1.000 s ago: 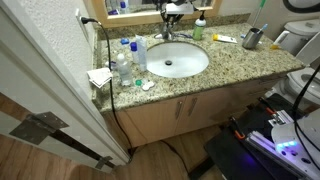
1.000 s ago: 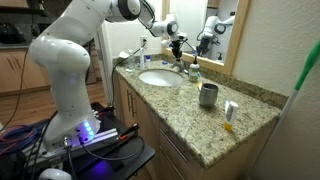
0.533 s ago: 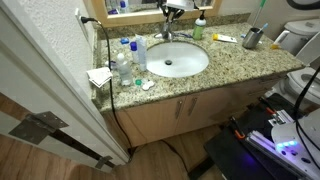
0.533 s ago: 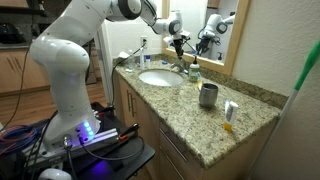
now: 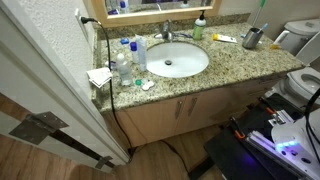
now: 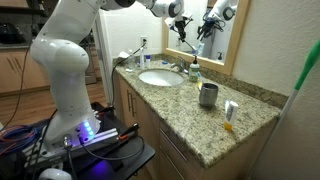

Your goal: Open the tap

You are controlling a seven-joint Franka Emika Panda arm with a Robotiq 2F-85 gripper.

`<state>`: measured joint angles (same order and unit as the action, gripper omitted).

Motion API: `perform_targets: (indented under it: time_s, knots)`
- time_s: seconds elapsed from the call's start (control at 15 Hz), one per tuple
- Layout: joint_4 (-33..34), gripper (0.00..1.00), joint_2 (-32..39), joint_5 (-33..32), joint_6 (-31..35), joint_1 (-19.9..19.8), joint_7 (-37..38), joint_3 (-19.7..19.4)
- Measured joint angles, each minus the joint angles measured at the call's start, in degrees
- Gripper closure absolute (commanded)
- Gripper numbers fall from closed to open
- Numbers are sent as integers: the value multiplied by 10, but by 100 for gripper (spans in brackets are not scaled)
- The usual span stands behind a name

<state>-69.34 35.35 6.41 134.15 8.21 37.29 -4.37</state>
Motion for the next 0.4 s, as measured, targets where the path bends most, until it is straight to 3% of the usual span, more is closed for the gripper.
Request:
perform_targets:
  time_s: [0.27,0.33,0.4]
  knots:
    - [-40,6,-69,-41,-44,13,-7,0]
    - [-55,25,-90,-56,-55,16,-7,0]
    - [-70,17,-108,-71,-66,19,-7,0]
